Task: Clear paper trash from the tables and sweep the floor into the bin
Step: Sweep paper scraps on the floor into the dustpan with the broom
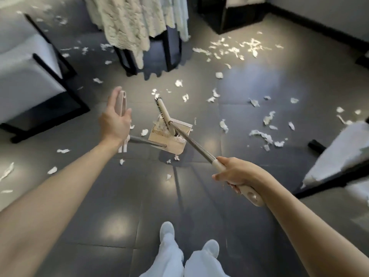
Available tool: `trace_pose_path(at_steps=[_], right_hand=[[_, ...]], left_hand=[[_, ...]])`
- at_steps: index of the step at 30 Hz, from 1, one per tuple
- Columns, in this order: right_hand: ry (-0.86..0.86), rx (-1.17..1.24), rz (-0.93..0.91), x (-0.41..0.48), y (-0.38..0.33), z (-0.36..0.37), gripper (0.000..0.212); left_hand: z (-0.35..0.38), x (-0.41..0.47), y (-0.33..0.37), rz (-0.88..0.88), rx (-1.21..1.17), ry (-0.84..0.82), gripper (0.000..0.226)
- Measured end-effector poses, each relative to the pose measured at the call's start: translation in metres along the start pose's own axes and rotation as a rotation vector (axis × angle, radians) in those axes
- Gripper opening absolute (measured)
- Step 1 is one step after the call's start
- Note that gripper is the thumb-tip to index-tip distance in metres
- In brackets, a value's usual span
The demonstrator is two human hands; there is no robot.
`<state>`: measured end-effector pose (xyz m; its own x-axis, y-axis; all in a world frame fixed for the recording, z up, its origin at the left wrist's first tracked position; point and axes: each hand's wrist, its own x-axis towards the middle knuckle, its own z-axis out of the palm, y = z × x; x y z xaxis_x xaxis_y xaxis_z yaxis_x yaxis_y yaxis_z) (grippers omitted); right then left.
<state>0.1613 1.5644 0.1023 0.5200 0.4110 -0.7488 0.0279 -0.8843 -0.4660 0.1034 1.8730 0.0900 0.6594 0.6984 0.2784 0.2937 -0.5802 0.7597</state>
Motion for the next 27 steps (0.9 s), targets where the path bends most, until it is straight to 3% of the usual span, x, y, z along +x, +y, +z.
trace_pose_path(at_steps=[4,10,17,23,27], right_hand=[[-0.011,-0.008,-0.094,0.032,-0.062,-0.021,0.048],[-0.024,-0.057,-0.21,0.088,-0.183,-0.05,0.044],[-0.042,-0.021,-0.23,0.182,-0.361,-0.086,0.057],[-0.02,-0.037,-0.279,0.258,-0.496,-0.121,0.027],[-0.03,-0.059,-0.306,0.327,-0.58,-0.144,0.023]], left_hand=[[-0.042,0.049,-0.002,-0.003,0.015,0.125,0.057],[-0.103,0.156,-0.034,0.011,0.051,0.257,0.055],[-0.158,0.331,-0.092,0.031,0.022,0.292,0.057],[-0.191,0.47,-0.136,-0.003,0.018,0.364,0.057],[-0.198,0.57,-0.171,-0.009,-0.018,0.415,0.059]])
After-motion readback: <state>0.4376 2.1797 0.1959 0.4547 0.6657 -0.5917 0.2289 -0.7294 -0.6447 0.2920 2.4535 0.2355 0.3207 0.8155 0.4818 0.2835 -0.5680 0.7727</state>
